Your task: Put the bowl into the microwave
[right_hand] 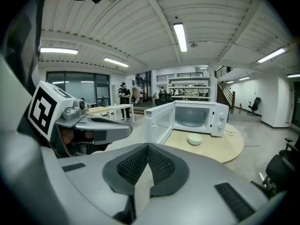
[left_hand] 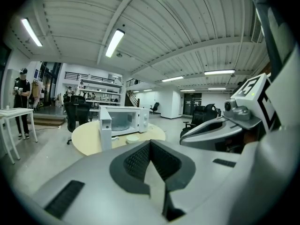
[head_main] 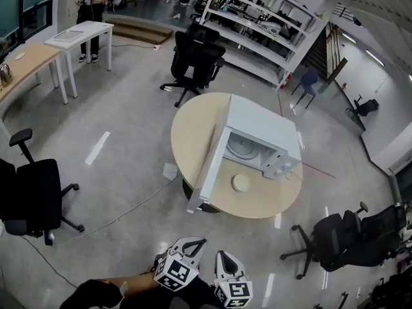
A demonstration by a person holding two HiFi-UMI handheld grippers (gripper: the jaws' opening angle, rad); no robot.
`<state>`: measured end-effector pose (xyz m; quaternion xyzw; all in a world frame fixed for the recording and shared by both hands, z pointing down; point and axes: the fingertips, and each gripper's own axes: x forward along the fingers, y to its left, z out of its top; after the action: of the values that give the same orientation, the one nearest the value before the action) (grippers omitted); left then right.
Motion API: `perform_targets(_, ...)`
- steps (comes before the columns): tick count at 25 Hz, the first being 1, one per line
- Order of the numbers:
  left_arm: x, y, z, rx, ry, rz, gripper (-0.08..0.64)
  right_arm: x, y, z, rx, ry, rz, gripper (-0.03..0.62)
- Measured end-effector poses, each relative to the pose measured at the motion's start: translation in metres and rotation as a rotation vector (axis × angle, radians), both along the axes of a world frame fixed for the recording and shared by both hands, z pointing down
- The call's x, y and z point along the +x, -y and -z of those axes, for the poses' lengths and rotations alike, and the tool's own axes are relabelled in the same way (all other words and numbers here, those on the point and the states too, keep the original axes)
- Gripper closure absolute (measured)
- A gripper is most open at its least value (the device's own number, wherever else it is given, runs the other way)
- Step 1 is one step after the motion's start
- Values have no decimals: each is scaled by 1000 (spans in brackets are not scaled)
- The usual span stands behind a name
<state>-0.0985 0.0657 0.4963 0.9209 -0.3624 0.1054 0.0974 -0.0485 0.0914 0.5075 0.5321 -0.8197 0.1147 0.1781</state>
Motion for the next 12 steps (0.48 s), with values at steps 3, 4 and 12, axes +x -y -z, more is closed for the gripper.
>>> perform_targets(3,13,7,1,-6,12,7,512,9,9,-2,-3,29,16,577)
perform_targets(4,16,9,1,-6,16,10,512,12,13,-3,0,35,24,577)
perform_targets(12,54,30,7,18,63,44,512,45,40,0,32,81,70,577)
